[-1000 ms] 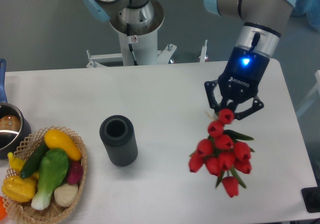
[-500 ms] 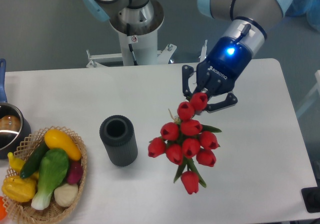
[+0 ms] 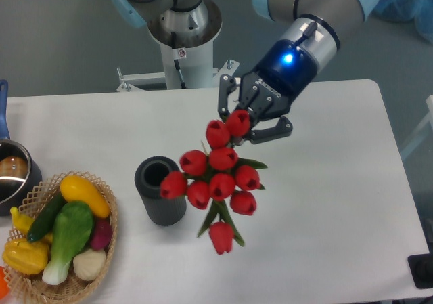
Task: Insert the flowers into the vase
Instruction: 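Lower the tulip stems into the vase opening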
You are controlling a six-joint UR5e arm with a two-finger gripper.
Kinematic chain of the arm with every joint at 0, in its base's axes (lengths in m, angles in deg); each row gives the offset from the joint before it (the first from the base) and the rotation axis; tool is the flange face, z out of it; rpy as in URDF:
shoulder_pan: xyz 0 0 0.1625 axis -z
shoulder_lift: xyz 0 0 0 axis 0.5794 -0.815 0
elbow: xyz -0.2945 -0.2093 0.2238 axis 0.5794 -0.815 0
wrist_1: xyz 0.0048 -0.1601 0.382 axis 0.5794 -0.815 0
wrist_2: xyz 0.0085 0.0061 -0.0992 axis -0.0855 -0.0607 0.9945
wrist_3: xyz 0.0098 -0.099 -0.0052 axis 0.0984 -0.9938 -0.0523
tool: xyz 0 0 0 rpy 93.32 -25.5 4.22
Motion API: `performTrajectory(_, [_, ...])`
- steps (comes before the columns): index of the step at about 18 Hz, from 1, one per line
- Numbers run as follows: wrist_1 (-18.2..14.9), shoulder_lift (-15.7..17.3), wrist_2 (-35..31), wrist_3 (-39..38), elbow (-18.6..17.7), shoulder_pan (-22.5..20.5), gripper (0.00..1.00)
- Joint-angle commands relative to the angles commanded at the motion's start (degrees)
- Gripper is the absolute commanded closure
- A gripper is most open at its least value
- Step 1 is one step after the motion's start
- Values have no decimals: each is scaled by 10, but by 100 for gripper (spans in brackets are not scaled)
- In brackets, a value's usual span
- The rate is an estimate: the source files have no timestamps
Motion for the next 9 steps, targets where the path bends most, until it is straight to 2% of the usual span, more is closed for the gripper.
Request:
performTrajectory(6, [6,-1,7,1,0,17,100])
performTrajectory(9, [21,-10,7,1,2,27,100])
